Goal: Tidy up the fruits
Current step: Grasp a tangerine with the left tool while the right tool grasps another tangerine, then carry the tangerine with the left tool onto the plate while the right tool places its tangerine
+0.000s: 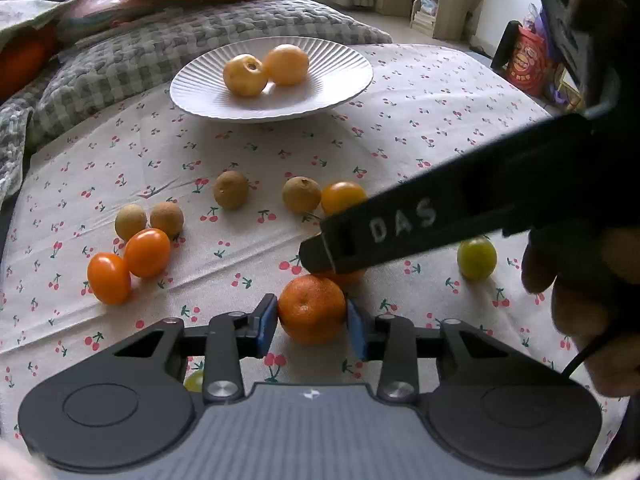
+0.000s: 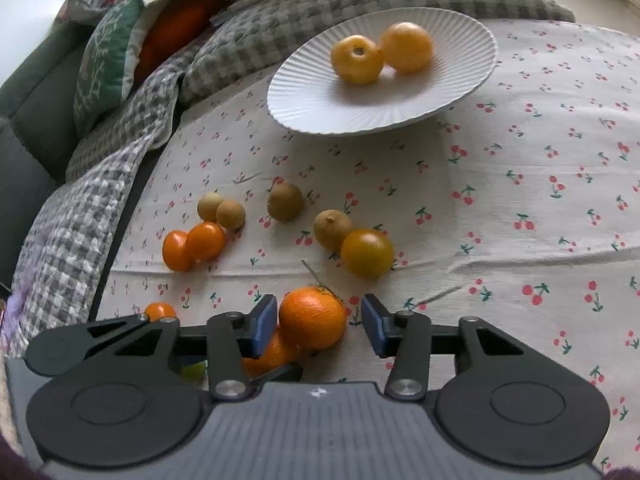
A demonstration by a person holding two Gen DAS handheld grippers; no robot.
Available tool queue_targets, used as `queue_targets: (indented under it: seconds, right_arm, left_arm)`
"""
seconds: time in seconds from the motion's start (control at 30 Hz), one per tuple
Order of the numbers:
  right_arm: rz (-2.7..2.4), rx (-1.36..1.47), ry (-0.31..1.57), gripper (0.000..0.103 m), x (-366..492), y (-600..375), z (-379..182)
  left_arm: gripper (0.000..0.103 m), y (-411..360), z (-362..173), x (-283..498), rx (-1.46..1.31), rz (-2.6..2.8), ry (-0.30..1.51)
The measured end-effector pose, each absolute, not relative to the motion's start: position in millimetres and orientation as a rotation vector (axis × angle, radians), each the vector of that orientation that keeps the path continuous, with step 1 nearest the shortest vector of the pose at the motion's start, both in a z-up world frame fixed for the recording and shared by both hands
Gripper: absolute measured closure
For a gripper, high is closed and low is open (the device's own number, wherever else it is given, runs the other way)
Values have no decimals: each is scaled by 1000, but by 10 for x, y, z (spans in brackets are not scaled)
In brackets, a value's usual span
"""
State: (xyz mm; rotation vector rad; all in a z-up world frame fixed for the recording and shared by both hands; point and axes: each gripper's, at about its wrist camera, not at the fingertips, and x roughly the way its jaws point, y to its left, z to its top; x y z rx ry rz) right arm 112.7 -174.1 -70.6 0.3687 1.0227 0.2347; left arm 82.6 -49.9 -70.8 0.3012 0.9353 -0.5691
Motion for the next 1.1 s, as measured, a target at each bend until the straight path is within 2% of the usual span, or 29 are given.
queue_targets:
  seconds: [0.67,1.1]
  right_arm:
    - [233,342,957,71,1060,-1745,-534]
    - [173,411,819,71,1143,-2028,-253]
  left_arm:
    - [77,-460,-622,839,301,-542,922]
    - [77,-411,-274,998,185,-493,837]
